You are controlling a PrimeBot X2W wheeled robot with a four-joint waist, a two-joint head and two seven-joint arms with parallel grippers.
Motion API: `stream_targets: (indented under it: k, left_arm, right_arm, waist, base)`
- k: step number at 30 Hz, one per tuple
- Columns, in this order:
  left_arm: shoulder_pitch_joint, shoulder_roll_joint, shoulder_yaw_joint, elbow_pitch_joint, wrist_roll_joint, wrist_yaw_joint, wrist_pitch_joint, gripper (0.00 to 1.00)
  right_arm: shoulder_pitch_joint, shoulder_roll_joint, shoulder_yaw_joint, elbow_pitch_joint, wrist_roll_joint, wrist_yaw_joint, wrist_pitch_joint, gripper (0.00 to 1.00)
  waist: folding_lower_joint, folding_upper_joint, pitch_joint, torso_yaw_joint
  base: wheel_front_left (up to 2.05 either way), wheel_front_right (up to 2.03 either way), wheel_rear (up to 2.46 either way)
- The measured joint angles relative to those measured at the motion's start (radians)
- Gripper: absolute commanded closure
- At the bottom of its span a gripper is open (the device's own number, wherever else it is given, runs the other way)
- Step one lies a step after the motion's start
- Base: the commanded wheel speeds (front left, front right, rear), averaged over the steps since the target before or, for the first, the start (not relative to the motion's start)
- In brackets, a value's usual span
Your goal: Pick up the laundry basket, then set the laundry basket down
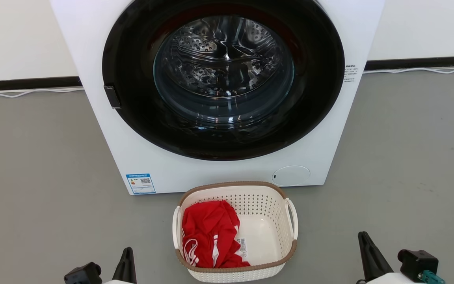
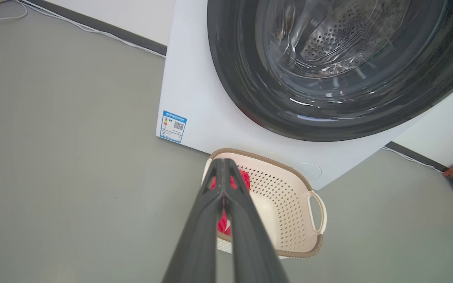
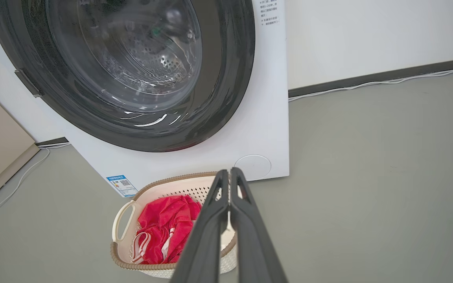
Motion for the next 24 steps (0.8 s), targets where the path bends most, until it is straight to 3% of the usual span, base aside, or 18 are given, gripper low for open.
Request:
stream_targets:
  k: [24]
  left_arm:
    - [-0.002,0.001,0.033,-0.036,-0.223,-0.035,0.074,1.0]
  right_arm:
    - [-0.001,0.0,-0.02,-0.045,0.283,0.0,0.07,1.0]
  waist:
    - [-0.0005,0.0,0.007,0.009]
  base:
    - [0.0,0.0,0.0]
